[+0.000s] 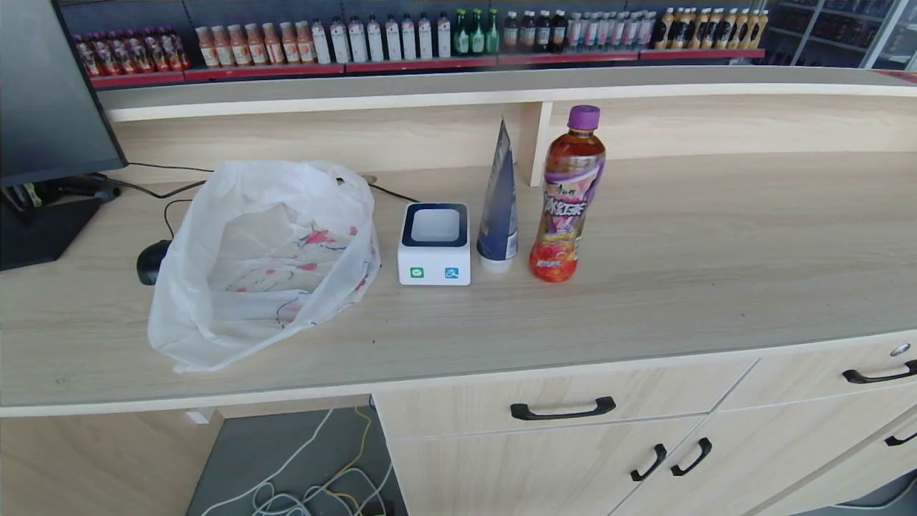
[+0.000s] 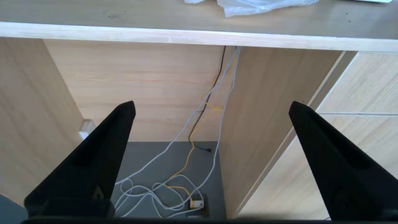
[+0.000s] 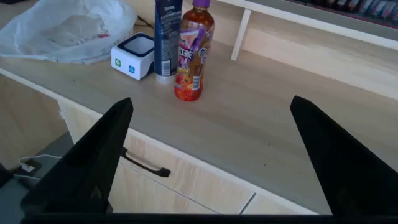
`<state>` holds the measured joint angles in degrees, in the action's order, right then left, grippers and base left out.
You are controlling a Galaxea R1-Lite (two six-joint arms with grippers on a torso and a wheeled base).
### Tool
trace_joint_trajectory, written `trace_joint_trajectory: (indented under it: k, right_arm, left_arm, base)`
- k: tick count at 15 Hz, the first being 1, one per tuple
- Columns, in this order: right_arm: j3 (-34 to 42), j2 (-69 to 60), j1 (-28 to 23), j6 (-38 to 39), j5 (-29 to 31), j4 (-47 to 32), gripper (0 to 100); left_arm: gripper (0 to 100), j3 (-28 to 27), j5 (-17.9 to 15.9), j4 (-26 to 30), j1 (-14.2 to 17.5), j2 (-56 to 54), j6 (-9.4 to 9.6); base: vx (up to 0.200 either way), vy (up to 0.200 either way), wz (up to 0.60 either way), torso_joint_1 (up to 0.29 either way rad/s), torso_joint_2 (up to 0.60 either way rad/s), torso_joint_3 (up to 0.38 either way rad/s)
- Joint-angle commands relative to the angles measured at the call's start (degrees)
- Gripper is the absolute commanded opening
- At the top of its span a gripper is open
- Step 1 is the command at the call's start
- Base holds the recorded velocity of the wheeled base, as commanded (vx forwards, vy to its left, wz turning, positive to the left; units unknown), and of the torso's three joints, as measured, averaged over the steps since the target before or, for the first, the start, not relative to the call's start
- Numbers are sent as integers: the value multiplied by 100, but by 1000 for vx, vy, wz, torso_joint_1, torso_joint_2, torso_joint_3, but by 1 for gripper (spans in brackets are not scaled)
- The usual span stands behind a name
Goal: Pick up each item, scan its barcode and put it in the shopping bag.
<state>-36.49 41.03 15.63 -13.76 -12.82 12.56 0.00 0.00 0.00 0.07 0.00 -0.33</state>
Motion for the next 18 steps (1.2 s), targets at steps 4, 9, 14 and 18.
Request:
trace_joint_trajectory:
  k: [4, 9, 14, 18]
  right_arm:
    - [-1317, 1548, 617, -127, 17, 98, 100]
    - [-1396, 2084, 2120, 14, 1739, 124, 100]
    - [-1853, 2972, 3025, 93, 3489, 572, 100]
    - [-2337, 4264, 3640, 471, 4728, 2058, 100]
  left_arm:
    - [100, 0, 0, 0, 1, 0, -2]
    - [100, 0, 0, 0, 1, 0, -2]
    - [100, 0, 0, 0, 1, 0, -2]
    - [100, 0, 0, 0, 1, 0, -2]
  base:
    - [0, 0, 0, 0, 0, 0]
    - [0, 0, 0, 0, 0, 0]
    - [0, 0, 0, 0, 0, 0]
    - [0, 0, 0, 0, 0, 0]
